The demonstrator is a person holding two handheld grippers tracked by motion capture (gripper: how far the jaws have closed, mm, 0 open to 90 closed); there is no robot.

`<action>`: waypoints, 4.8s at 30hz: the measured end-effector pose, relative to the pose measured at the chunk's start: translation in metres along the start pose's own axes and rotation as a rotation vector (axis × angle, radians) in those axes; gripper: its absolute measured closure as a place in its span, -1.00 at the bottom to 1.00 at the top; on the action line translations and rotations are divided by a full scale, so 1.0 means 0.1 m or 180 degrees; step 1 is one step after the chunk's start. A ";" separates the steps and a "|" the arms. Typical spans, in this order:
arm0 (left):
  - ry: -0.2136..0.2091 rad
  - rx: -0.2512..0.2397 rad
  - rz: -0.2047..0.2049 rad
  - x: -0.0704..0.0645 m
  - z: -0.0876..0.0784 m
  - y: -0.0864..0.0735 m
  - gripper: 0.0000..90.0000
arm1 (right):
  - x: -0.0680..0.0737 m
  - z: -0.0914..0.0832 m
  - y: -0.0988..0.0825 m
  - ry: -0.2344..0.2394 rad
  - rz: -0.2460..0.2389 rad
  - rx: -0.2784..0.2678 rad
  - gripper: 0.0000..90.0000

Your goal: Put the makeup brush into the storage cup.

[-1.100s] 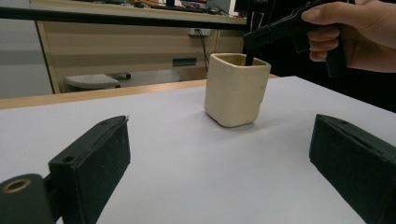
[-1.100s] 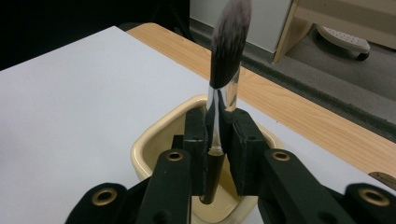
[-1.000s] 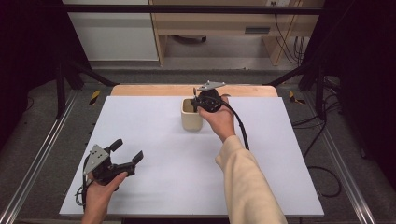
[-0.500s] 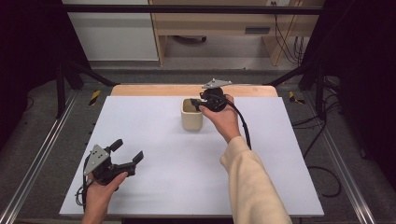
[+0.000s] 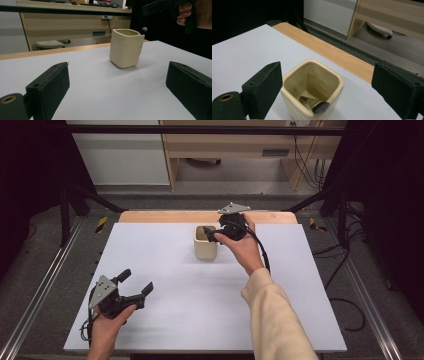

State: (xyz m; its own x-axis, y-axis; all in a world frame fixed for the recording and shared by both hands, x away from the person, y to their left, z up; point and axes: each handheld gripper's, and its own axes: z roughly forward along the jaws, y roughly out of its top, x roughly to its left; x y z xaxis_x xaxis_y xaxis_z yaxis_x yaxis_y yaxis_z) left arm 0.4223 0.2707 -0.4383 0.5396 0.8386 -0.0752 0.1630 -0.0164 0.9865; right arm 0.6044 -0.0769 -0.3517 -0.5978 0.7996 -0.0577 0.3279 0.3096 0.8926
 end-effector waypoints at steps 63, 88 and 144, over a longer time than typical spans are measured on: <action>0.0001 -0.0128 -0.0105 0.08 -0.06 0.01 -0.97 | -0.22 -0.88 -0.13 -0.0166 0.0282 -0.0595 -0.89; -0.0004 -0.0196 -0.0103 0.17 -0.13 0.02 -0.97 | -0.43 -1.36 -0.46 -0.0245 0.0266 -0.0765 -0.90; -0.0255 -0.0266 0.0077 0.24 -0.26 0.08 -0.98 | -0.43 -1.81 -1.48 -0.0187 0.0100 -0.0876 -0.90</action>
State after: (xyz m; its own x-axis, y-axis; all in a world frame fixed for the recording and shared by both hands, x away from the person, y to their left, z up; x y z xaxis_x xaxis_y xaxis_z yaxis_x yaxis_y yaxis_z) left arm 0.4153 0.3049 -0.4283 0.6073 0.7922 -0.0594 0.0815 0.0122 0.9966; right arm 0.4493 -0.2499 -0.4001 -0.5443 0.8376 -0.0467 0.1298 0.1391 0.9817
